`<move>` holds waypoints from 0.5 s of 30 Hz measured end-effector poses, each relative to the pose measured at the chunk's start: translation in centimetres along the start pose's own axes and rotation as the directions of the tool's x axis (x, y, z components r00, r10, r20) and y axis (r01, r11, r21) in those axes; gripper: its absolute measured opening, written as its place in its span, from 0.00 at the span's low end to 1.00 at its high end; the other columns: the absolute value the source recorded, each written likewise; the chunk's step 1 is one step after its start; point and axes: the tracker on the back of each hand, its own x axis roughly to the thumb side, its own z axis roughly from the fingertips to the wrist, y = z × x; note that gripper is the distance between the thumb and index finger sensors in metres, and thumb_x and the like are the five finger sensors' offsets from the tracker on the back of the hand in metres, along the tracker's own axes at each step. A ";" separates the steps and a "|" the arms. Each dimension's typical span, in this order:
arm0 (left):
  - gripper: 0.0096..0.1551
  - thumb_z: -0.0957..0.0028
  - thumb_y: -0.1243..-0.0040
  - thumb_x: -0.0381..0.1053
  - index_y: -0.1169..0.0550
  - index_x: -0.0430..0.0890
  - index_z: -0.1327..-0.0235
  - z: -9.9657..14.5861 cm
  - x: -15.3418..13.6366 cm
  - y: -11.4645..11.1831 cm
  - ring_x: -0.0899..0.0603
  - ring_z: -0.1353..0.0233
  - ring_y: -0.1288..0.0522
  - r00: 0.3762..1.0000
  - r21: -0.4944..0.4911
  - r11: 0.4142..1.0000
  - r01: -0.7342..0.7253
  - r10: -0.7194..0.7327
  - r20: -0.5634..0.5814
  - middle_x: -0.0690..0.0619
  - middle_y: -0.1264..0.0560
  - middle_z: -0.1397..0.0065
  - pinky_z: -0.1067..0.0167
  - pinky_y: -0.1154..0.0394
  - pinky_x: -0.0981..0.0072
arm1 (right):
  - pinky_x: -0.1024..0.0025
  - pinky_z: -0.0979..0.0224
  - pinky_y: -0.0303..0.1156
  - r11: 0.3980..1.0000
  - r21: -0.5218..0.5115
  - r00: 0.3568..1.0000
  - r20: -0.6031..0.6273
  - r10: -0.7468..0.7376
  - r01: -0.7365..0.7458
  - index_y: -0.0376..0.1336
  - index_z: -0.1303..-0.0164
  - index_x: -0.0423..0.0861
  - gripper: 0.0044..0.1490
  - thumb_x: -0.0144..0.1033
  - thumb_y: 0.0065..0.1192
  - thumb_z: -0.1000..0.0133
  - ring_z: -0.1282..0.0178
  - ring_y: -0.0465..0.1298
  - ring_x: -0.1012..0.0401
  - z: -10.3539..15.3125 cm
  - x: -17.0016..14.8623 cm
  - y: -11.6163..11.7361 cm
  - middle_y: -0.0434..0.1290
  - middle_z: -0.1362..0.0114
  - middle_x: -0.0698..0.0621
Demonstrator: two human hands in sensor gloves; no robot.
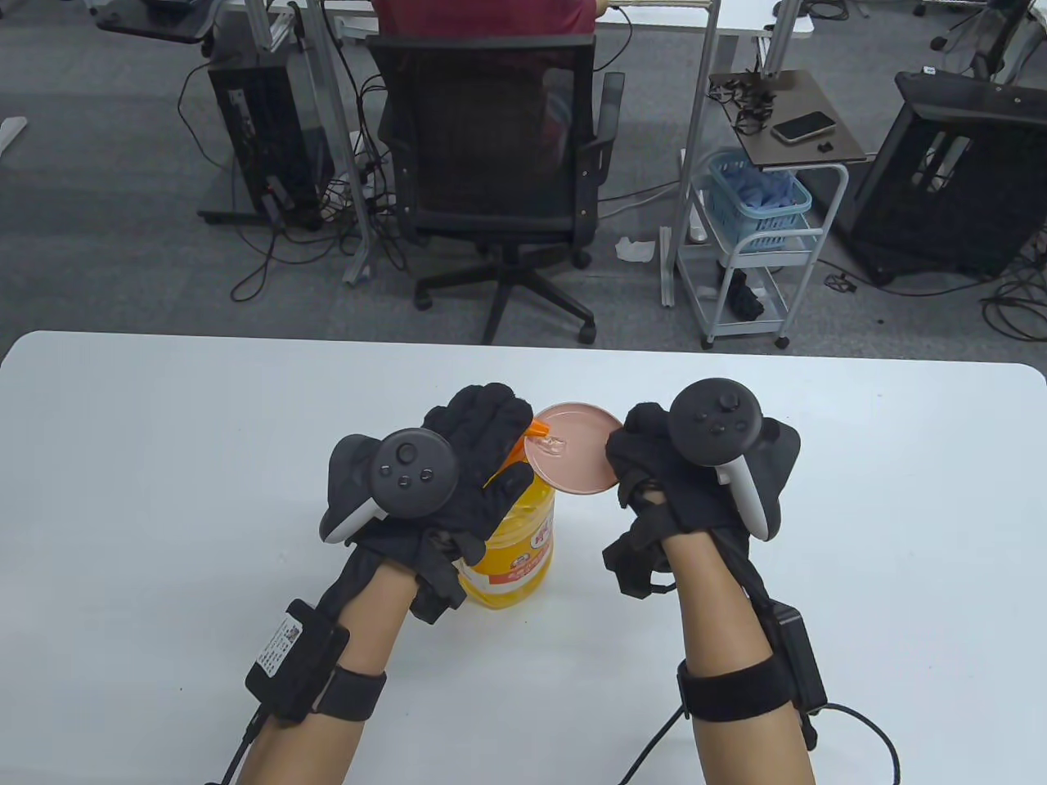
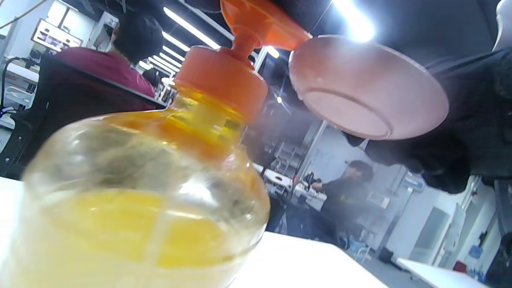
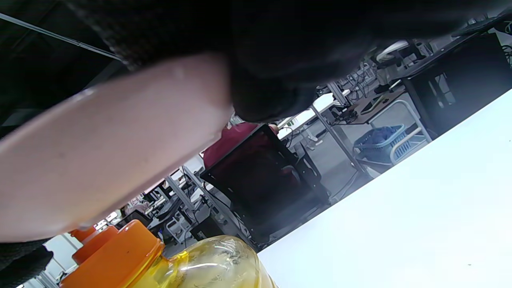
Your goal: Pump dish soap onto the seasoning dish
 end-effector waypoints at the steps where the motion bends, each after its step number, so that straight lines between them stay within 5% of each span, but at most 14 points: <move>1: 0.51 0.57 0.67 0.76 0.41 0.53 0.20 0.1 -0.1 0.0 0.37 0.11 0.50 1.000 0.009 1.000 0.003 -0.003 0.007 0.52 0.48 0.10 0.20 0.51 0.36 | 0.62 0.71 0.79 1.000 -0.003 1.000 0.002 -0.008 0.008 0.70 0.41 0.24 0.30 0.33 0.70 0.43 0.73 0.78 0.56 0.0 0.0 -0.2 0.81 0.57 0.35; 7: 0.49 0.54 0.63 0.76 0.44 0.56 0.18 1.5 -0.6 0.3 0.37 0.11 0.51 1.000 0.016 1.000 0.014 -0.014 0.014 0.54 0.53 0.10 0.22 0.50 0.31 | 0.62 0.71 0.79 1.000 -0.020 1.000 -0.009 -0.007 0.007 0.70 0.41 0.24 0.30 0.33 0.70 0.43 0.73 0.78 0.56 0.3 -0.3 -1.1 0.81 0.57 0.35; 15: 0.49 0.53 0.60 0.75 0.44 0.55 0.18 7.3 -4.2 -1.2 0.35 0.12 0.48 0.997 0.062 0.996 0.059 -0.056 -0.051 0.51 0.50 0.10 0.23 0.47 0.28 | 0.62 0.70 0.79 0.998 -0.066 0.999 -0.045 -0.020 0.017 0.69 0.41 0.25 0.30 0.33 0.69 0.42 0.72 0.79 0.56 0.6 -3.7 -1.5 0.81 0.57 0.35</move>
